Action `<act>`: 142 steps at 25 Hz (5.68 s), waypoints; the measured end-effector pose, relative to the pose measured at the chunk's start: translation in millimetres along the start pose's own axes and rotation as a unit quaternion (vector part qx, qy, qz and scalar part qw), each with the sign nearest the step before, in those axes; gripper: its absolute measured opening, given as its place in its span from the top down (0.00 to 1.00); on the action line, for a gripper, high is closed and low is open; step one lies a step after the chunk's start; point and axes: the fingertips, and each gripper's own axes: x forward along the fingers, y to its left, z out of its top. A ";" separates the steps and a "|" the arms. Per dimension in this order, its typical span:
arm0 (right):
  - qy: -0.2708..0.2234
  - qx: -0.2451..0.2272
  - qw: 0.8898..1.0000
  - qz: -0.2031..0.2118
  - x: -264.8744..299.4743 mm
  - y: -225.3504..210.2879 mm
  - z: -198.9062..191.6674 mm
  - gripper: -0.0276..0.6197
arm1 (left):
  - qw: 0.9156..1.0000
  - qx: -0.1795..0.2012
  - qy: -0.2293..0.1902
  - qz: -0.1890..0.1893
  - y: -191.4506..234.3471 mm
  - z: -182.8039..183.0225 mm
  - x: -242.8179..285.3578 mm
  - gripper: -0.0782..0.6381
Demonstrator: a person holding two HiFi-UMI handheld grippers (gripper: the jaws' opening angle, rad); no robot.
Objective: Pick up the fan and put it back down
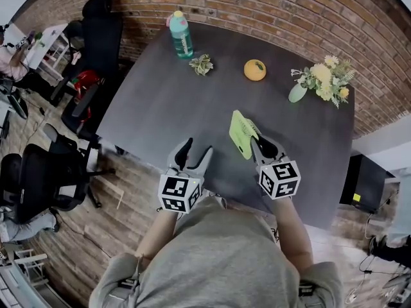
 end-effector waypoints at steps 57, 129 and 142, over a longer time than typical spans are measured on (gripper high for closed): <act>-0.004 -0.074 0.981 0.177 196.4 163.5 79.2 0.89 | 0.980 -0.064 -0.016 0.185 115.4 -29.2 -99.8 0.54; -0.007 -0.041 0.988 0.149 103.4 126.4 31.1 0.77 | 0.982 -0.070 -0.038 0.170 54.1 -11.9 -116.5 0.54; -0.052 -0.026 0.982 0.178 -36.4 122.6 24.8 0.92 | 0.978 -0.061 -0.061 0.187 -36.4 -20.0 -140.7 0.62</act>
